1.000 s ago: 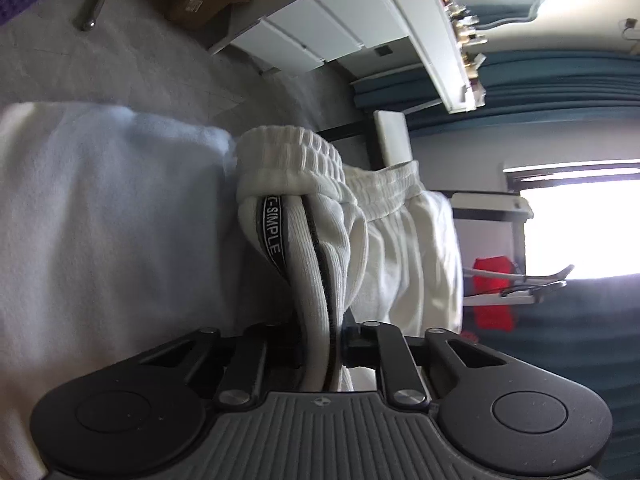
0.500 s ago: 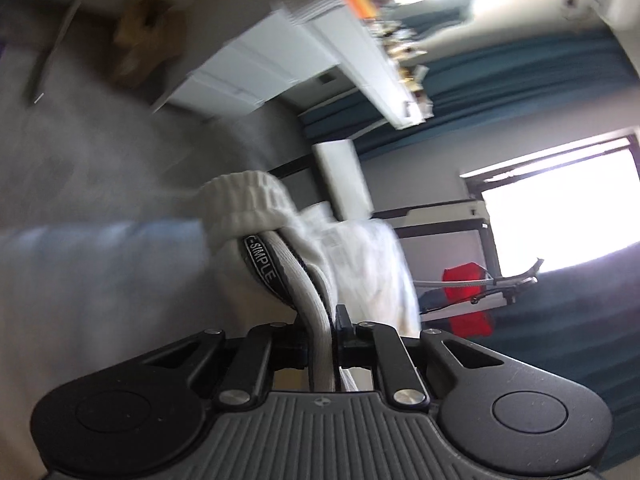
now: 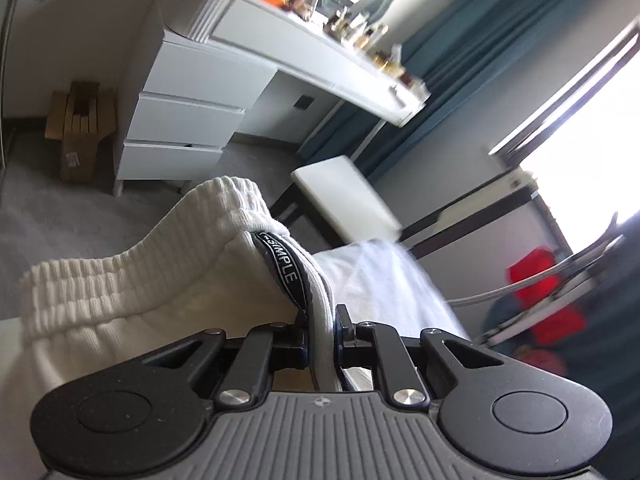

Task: Fold clothes

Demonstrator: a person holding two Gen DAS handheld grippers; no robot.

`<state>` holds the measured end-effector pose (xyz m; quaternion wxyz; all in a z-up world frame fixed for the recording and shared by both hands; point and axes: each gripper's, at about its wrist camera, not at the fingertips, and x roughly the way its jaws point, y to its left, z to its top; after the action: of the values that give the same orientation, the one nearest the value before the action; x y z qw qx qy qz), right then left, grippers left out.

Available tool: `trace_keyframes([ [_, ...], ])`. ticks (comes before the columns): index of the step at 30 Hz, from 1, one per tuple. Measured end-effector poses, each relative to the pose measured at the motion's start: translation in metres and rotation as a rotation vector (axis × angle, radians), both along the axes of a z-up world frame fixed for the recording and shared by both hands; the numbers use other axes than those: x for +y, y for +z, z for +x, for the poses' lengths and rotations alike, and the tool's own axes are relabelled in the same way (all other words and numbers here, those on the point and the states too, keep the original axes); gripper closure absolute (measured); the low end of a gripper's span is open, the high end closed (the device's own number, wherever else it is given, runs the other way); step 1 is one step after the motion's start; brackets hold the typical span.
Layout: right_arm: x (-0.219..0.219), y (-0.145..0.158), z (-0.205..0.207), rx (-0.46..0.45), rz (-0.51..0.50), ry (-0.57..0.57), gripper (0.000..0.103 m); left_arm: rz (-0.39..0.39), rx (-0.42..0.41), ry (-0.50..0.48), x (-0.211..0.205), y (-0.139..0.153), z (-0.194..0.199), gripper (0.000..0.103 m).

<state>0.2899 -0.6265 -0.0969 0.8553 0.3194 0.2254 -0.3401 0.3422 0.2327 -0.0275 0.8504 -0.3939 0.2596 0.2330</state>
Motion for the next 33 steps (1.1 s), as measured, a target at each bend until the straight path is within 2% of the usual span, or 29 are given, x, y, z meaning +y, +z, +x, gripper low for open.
trace_keyframes([
  [3, -0.002, -0.030, 0.029, 0.048, -0.012, 0.009, 0.097, 0.015, 0.071, -0.001, -0.005, -0.023, 0.033, 0.090],
  [6, -0.004, -0.045, 0.036, 0.060, -0.006, 0.019, 0.097, 0.008, 0.114, -0.002, -0.007, -0.038, 0.051, 0.085],
  [10, -0.004, -0.045, 0.032, 0.044, 0.020, 0.044, 0.091, 0.011, 0.113, -0.053, -0.006, -0.033, 0.042, 0.079],
  [12, -0.005, -0.037, 0.021, 0.018, 0.035, 0.073, 0.079, 0.003, 0.088, -0.080, 0.000, -0.028, 0.027, 0.054],
  [14, -0.002, -0.026, 0.006, -0.004, 0.031, 0.118, 0.062, -0.011, 0.056, -0.099, 0.006, -0.019, 0.004, 0.047],
  [15, 0.001, -0.019, -0.003, -0.010, 0.014, 0.146, 0.058, -0.024, 0.040, -0.105, 0.008, -0.015, -0.010, 0.044],
  [17, 0.009, -0.006, -0.025, -0.031, -0.017, 0.196, 0.038, -0.054, 0.018, -0.114, 0.015, -0.007, -0.037, 0.037],
  [20, 0.020, 0.013, -0.067, -0.086, -0.036, 0.259, 0.036, -0.101, -0.005, -0.131, 0.025, 0.001, -0.081, 0.032],
  [22, 0.023, 0.017, -0.099, -0.128, 0.003, 0.271, 0.036, -0.131, -0.015, -0.135, 0.032, 0.002, -0.109, 0.031],
  [23, 0.025, 0.018, -0.116, -0.151, 0.030, 0.270, 0.033, -0.145, -0.023, -0.135, 0.035, 0.001, -0.122, 0.029],
  [25, 0.026, 0.011, -0.143, -0.182, 0.115, 0.269, 0.028, -0.178, -0.025, -0.127, 0.041, -0.005, -0.145, 0.025],
  [27, 0.027, -0.002, -0.167, -0.215, 0.214, 0.252, 0.028, -0.232, -0.023, -0.109, 0.048, -0.016, -0.163, 0.025],
  [30, 0.031, -0.025, -0.181, -0.216, 0.320, 0.241, 0.028, -0.327, -0.006, -0.066, 0.059, -0.036, -0.182, 0.023],
  [33, 0.037, -0.045, -0.175, -0.193, 0.391, 0.255, 0.028, -0.359, 0.006, -0.037, 0.063, -0.054, -0.186, 0.022],
])
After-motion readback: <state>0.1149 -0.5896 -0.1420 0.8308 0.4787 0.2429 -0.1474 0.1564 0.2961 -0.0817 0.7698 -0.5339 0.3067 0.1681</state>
